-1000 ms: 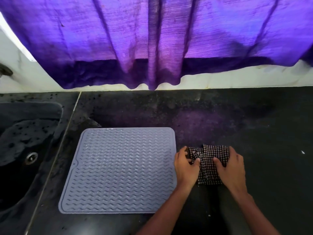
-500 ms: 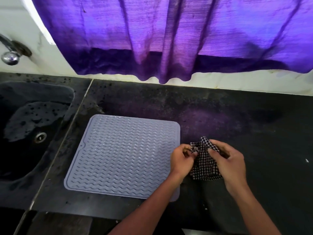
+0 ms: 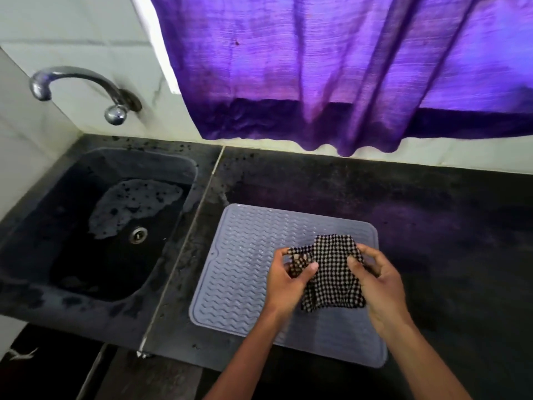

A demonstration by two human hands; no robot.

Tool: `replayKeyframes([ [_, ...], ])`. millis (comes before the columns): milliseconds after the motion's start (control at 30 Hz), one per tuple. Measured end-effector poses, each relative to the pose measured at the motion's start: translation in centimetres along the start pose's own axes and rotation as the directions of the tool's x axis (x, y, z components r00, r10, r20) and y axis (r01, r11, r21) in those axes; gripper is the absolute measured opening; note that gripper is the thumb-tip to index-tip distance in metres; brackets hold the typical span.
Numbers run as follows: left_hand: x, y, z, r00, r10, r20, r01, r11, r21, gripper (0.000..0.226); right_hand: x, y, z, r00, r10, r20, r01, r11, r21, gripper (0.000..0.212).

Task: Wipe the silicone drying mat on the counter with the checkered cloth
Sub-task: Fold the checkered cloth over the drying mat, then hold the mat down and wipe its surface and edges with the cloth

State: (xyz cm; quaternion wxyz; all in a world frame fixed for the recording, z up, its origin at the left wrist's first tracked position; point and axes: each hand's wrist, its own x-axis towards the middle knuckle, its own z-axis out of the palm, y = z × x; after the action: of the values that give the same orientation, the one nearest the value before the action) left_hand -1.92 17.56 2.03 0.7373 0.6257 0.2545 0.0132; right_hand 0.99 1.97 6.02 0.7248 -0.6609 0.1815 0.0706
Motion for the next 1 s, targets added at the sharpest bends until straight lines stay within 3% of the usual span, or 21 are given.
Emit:
replayKeyframes([
  [133,2.9,1.2,-4.6,0.997,0.057,-0.054,-0.047,0.984,0.171,0.045,0.8,1.2,5.2,0.993,0.121,0.0,-0.121,0.992,0.021,0.026],
  [233,5.2,2.5,-7.5,0.995,0.083,-0.055,-0.067,0.967,0.246,0.046,1.5,1.7,9.1,0.996,0.089,-0.009,-0.089,0.996,0.004,0.027],
  [333,7.2,3.5,-9.8,0.994,0.106,-0.035,-0.088,0.941,0.328,0.046,2.1,2.1,12.4,0.999,0.039,-0.01,-0.04,0.996,-0.081,0.026],
  [600,10.2,4.5,-13.0,0.994,0.105,0.041,-0.112,0.885,0.452,0.032,3.5,2.5,15.2,0.993,0.114,-0.014,-0.113,0.937,-0.33,0.029],
  [700,10.5,4.3,-12.3,0.997,0.08,0.015,-0.077,0.863,0.499,0.03,3.6,1.9,15.6,0.996,-0.091,-0.007,0.069,0.801,-0.594,0.032],
  [767,10.7,4.3,-11.8,0.998,0.062,0.003,-0.054,0.834,0.549,0.032,3.2,1.8,16.2,0.948,-0.296,0.113,0.276,0.599,-0.751,0.04],
  [833,10.6,4.4,-11.6,0.997,0.071,-0.004,-0.055,0.802,0.594,0.026,2.4,2.3,17.4,0.911,-0.33,0.248,0.389,0.484,-0.784,0.05],
  [900,10.5,4.5,-12.0,0.994,0.113,-0.006,-0.086,0.79,0.608,0.025,1.6,3.0,18.7,0.921,-0.254,0.295,0.386,0.503,-0.773,0.054],
  [1000,10.7,4.5,-13.2,0.992,0.122,0.013,-0.107,0.802,0.588,0.023,0.8,4.4,19.8,0.94,-0.23,0.251,0.337,0.524,-0.782,0.057],
])
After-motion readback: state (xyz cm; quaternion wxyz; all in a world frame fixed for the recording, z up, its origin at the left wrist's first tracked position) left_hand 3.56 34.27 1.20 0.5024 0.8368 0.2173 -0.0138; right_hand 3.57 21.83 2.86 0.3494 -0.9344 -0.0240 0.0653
